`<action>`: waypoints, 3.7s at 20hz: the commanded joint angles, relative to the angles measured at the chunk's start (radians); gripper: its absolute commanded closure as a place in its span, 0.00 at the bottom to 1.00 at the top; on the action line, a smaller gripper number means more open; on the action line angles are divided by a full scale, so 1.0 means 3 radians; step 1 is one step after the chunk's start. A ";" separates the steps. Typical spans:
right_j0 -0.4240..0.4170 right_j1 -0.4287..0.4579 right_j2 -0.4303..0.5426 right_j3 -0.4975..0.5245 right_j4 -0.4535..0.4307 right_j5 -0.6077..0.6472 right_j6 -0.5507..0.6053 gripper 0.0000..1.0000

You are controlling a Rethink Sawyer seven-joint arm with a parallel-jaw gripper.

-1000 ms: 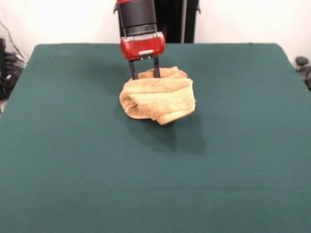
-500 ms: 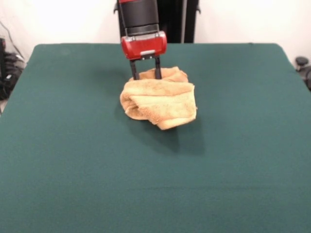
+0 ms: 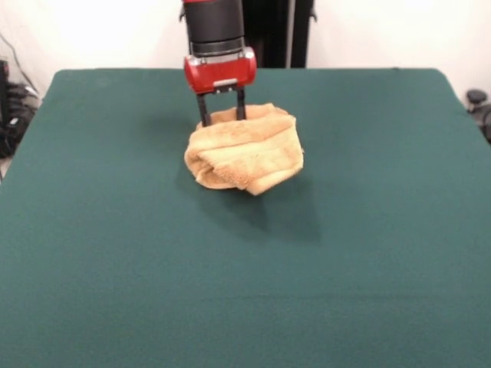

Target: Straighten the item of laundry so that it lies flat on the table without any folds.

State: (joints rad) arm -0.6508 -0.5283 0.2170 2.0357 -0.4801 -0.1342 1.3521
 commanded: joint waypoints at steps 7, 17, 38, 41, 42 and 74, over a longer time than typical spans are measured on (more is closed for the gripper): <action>-0.0085 -0.0198 0.0308 -0.0540 0.0123 0.0614 0.0333 0.00; -0.0561 -0.0360 0.0712 -0.0390 0.0045 0.0932 0.0119 0.00; -0.0558 -0.0414 0.0803 -0.0349 -0.0525 0.0117 0.0359 0.00; -0.0588 -0.0730 0.0836 -0.0128 -0.0319 0.0480 0.0336 0.00; -0.0587 -0.0862 0.0832 -0.0040 -0.0254 0.0576 0.0345 0.00; -0.0632 -0.0929 0.0737 0.0304 -0.0252 -0.0166 0.0505 0.00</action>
State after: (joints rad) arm -0.9141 -0.9834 0.4516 2.1228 -0.4851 -0.0312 1.3521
